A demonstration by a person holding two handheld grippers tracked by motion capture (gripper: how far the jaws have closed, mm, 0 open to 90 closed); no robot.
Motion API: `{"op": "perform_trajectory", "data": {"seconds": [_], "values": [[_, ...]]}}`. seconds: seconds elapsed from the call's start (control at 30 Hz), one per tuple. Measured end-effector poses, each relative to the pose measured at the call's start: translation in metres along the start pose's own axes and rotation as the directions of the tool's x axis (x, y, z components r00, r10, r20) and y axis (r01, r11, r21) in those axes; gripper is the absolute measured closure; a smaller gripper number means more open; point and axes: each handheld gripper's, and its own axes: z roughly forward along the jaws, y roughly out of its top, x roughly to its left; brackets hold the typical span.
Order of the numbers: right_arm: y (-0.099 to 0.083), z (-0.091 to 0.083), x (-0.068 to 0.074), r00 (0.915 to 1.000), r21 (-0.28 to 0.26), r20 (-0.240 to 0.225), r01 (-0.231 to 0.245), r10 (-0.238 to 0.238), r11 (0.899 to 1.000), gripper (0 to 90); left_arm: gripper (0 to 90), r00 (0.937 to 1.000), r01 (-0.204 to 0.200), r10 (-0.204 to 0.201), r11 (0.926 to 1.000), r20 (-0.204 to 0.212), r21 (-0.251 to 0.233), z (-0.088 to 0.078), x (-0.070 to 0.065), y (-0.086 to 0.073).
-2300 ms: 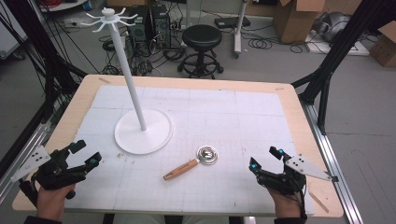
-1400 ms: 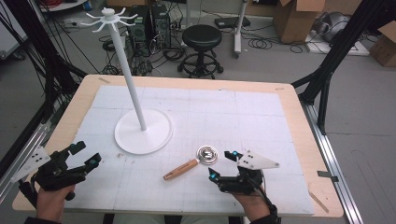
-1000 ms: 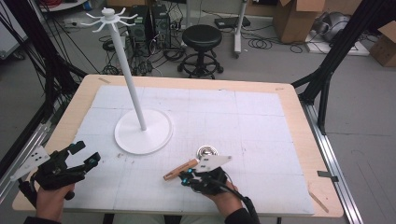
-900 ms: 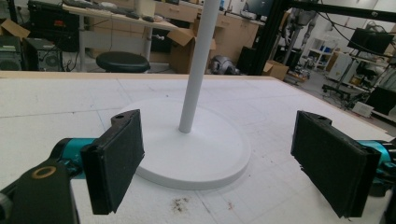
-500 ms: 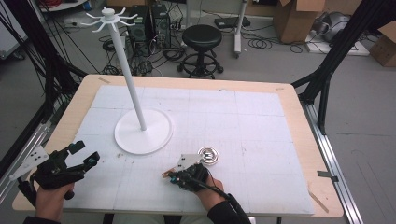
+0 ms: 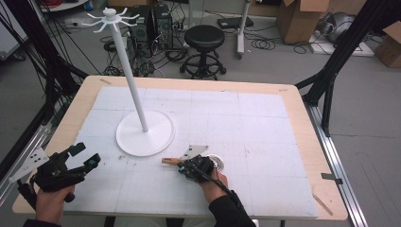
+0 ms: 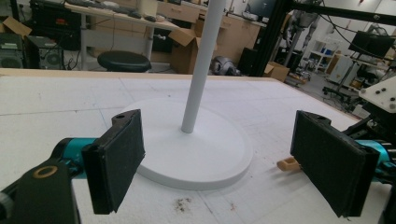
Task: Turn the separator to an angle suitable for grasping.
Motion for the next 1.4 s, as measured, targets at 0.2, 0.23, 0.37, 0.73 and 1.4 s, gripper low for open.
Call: {"op": "perform_trajectory", "data": {"seconds": [0.2, 0.23, 0.37, 0.73, 1.4], "values": [[-0.001, 0.000, -0.007, 0.9990, 0.005, 0.031, -0.031, 0.031, 0.999, 88.9, 17.9, 1.0000, 0.000, 0.000, 1.0000, 0.001, 0.002, 0.000, 0.000, 0.000], [-0.001, 0.000, -0.007, 0.9990, 0.005, 0.031, -0.031, 0.031, 0.999, 88.9, 17.9, 1.0000, 0.000, 0.000, 1.0000, 0.001, 0.002, 0.000, 0.000, 0.000], [0.002, -0.015, -0.017, 0.9959, -0.069, 0.049, -0.073, 0.076, 0.995, 88.9, 17.9, 1.0000, 0.000, 0.000, 1.0000, -0.002, 0.001, 0.000, 0.000, 0.000], [-0.010, -0.015, -0.054, 0.9776, 0.017, 0.117, -0.178, 0.175, 0.984, 88.9, 18.0, 1.0000, 0.000, 0.000, 1.0000, 0.002, 0.004, 0.000, 0.000, 0.000], [0.021, -0.012, -0.042, 0.9909, -0.053, 0.022, -0.132, 0.133, 0.990, 88.8, 18.1, 1.0000, -0.002, 0.002, 0.9999, 0.005, 0.010, 0.002, -0.001, 0.000]]}}
